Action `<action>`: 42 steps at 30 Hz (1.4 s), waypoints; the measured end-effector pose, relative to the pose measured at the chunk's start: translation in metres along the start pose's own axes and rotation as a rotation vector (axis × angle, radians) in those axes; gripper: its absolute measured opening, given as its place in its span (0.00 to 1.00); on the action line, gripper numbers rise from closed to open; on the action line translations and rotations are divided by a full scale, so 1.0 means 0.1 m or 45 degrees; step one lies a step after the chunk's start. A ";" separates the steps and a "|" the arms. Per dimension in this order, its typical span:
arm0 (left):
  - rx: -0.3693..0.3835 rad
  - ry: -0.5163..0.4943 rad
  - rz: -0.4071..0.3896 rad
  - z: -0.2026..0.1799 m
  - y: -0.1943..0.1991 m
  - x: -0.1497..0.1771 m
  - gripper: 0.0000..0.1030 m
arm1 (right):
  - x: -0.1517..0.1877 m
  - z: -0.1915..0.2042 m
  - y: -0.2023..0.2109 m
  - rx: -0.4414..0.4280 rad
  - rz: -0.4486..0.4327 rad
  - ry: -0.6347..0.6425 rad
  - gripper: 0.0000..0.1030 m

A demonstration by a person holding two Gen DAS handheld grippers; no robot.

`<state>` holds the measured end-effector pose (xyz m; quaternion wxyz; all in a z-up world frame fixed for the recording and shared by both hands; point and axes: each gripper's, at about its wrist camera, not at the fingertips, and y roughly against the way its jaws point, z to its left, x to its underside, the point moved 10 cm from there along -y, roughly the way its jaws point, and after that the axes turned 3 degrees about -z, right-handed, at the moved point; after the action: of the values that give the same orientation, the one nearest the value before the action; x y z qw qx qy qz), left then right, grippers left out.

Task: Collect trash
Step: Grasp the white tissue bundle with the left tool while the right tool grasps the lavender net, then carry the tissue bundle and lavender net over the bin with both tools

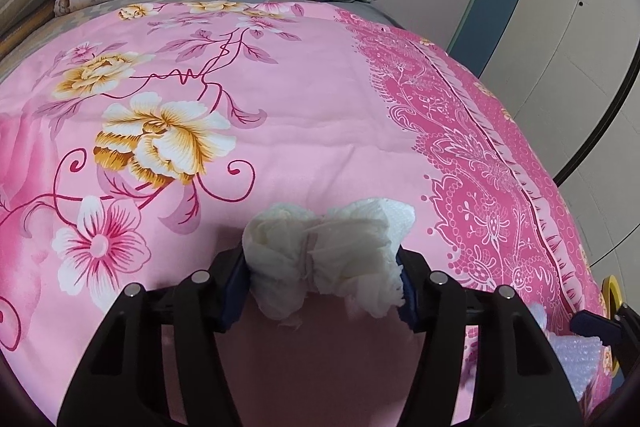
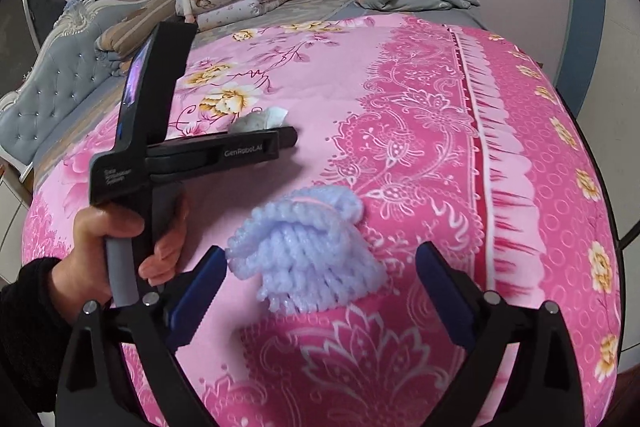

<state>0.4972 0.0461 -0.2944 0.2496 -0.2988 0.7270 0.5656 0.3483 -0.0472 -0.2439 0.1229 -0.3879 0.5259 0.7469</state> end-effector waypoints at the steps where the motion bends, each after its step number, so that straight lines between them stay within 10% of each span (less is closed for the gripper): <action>1: 0.002 0.004 -0.002 0.01 0.01 0.00 0.52 | -0.01 0.01 -0.03 -0.008 0.000 0.004 0.78; 7: 0.013 0.036 -0.026 0.04 0.05 -0.02 0.45 | 0.06 0.04 -0.20 -0.036 0.060 -0.005 0.43; 13: -0.025 0.017 -0.051 0.02 0.15 -0.06 0.42 | 0.04 0.04 -0.14 -0.021 0.045 0.002 0.30; 23: -0.052 -0.173 -0.147 -0.46 0.95 -0.01 0.42 | 0.13 -0.12 0.60 -0.008 -0.012 -0.066 0.29; 42: 0.286 -0.351 -0.410 -2.34 3.01 0.27 0.43 | 0.32 -1.11 2.92 0.292 -0.424 -0.268 0.29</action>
<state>0.2567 -0.1303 -0.0556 0.4650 -0.3014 0.6873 0.4696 0.2048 -0.2738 -0.0812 0.3421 -0.3728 0.5202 0.6881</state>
